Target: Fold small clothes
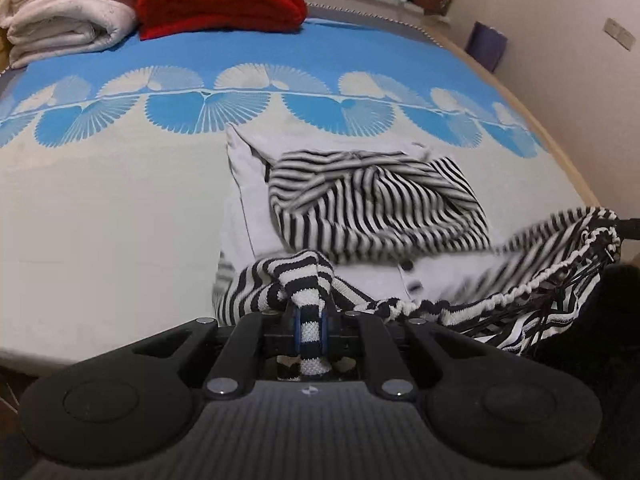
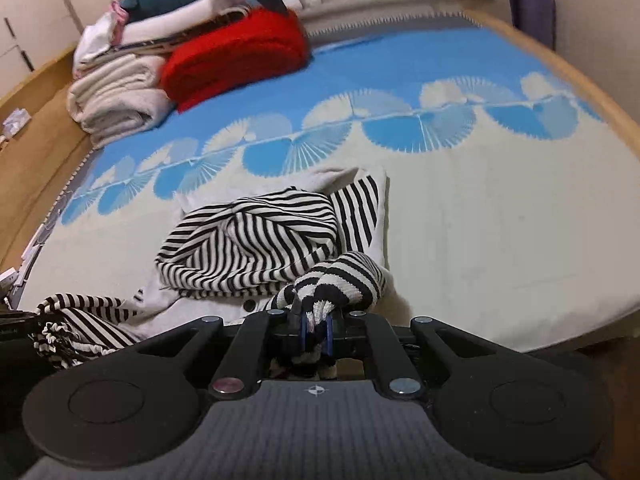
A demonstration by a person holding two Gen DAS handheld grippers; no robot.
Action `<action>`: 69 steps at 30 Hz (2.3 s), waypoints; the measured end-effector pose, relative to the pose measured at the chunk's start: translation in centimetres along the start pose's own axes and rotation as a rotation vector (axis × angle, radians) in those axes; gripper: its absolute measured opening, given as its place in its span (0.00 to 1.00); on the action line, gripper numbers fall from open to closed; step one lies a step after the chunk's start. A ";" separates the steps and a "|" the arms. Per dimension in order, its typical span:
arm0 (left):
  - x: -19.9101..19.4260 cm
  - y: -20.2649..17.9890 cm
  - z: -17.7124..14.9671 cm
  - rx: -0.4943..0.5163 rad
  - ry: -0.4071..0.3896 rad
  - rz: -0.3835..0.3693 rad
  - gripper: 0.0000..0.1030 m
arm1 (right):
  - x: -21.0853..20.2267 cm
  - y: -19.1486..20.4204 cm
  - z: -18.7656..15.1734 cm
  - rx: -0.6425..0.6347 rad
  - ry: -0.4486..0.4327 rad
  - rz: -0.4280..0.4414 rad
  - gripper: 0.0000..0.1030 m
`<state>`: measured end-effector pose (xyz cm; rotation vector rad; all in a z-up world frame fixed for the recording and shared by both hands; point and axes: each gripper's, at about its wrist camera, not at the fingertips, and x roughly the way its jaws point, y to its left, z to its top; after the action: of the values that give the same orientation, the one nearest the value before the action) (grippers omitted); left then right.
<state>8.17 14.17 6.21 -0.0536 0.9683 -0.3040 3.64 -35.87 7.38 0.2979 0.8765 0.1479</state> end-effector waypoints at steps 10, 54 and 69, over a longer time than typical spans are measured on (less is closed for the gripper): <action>11.5 7.5 14.6 -0.338 -0.117 0.031 0.51 | 14.5 -3.2 13.4 0.329 -0.068 -0.052 0.28; 24.4 10.0 19.1 -0.073 -0.149 0.304 0.03 | 27.8 0.1 16.5 -0.217 -0.255 -0.097 0.08; 22.5 12.8 15.3 -0.185 0.195 0.100 0.61 | 26.9 -4.1 15.4 -0.023 0.050 -0.117 0.51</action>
<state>35.50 18.79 -5.43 -0.1459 1.1874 -0.1279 32.66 -36.08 -4.35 0.2218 0.9387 0.0566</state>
